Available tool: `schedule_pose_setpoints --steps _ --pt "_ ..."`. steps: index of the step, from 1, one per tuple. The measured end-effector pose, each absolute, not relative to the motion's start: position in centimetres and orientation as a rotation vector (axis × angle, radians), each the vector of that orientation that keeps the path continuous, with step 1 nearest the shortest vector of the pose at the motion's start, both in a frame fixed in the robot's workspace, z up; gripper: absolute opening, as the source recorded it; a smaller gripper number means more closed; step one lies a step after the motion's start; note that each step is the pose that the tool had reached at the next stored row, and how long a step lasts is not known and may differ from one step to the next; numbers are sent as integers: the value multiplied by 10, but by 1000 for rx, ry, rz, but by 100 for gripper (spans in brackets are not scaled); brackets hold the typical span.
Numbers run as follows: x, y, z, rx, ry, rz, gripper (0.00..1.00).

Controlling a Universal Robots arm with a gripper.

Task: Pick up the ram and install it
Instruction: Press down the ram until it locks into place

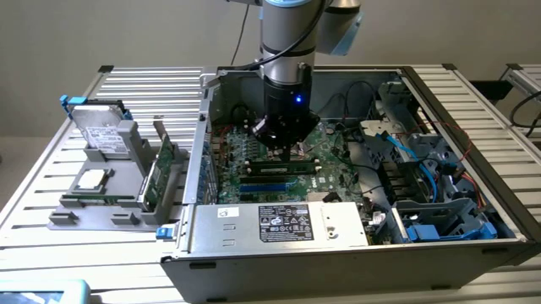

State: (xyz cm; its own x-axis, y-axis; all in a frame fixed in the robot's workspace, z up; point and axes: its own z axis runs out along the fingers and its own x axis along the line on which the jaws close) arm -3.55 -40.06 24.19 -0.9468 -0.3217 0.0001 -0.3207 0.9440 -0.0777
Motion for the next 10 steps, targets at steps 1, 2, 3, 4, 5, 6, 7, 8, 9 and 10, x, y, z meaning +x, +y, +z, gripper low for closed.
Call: schedule_pose_setpoints --steps 1,2,3,4,5,6,7,8,9,10 --pt "-36 -401 242 -490 3088 -118 11" --pt "-36 -401 242 -471 3092 -117 11" --pt "-36 -401 242 -452 3095 -115 11" --pt "-36 -401 242 -433 3098 -113 11" --pt "-36 -401 242 -414 3101 -111 11" --pt "-36 -401 242 -396 3103 -109 11" --pt "-36 -401 242 -377 3106 -107 11" --pt "-36 -401 242 -359 3108 -105 11" --pt "-36 -401 242 -340 3111 -102 11" --pt "-36 -401 242 -322 3113 -100 11"
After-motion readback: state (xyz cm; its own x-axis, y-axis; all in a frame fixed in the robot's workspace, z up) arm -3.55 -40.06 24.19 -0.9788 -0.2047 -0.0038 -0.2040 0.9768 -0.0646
